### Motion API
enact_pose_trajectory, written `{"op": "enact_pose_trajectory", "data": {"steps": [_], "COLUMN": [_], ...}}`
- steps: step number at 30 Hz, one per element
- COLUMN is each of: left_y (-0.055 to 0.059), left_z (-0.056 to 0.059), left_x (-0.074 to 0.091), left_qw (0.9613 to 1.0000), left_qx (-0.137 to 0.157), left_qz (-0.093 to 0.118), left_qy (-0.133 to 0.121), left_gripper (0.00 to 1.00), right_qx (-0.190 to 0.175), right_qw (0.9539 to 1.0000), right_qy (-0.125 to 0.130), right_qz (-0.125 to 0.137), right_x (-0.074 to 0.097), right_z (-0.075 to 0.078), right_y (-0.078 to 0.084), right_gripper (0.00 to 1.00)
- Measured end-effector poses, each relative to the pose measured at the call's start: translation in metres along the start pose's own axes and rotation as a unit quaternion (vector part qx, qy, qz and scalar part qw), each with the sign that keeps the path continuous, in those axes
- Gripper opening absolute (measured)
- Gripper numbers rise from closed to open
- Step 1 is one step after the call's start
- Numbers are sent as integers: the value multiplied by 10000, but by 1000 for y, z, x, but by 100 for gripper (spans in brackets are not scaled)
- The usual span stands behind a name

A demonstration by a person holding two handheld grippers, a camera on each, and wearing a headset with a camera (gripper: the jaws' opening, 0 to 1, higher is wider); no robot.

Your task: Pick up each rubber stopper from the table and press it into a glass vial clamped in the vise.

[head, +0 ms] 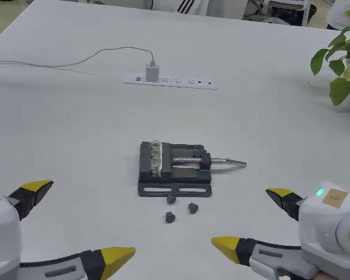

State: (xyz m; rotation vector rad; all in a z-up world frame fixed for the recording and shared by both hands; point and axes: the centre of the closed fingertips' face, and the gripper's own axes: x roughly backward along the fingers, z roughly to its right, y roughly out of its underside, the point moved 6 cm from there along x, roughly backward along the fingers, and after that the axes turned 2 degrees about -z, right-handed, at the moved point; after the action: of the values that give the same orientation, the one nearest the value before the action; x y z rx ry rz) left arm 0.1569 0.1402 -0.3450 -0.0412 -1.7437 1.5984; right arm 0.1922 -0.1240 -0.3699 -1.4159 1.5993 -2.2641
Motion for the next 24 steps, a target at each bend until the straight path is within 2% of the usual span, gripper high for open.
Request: {"op": "enact_pose_trajectory", "data": {"steps": [6,11,17,24], "left_y": [3,4,4,6], "left_z": [1,1,1,2], "left_x": [0,0,1,2], "left_qw": [10000,10000,9999,9999], "left_qx": [66,75,67,91], "left_qz": [-34,-16,-9,-2], "left_qy": [-33,-63,-75,-85], "left_gripper": [99,99,98,98], "right_qx": [194,244,334,235], "right_qw": [9996,9992,9986,9986], "right_qy": [-206,-279,-341,-379], "right_qz": [-54,-138,-246,-300], "right_x": [-17,-29,-42,-56], "right_z": [-6,-7,-8,-8], "right_y": [-5,-4,-2,1], "right_gripper": [78,77,70,58]}}
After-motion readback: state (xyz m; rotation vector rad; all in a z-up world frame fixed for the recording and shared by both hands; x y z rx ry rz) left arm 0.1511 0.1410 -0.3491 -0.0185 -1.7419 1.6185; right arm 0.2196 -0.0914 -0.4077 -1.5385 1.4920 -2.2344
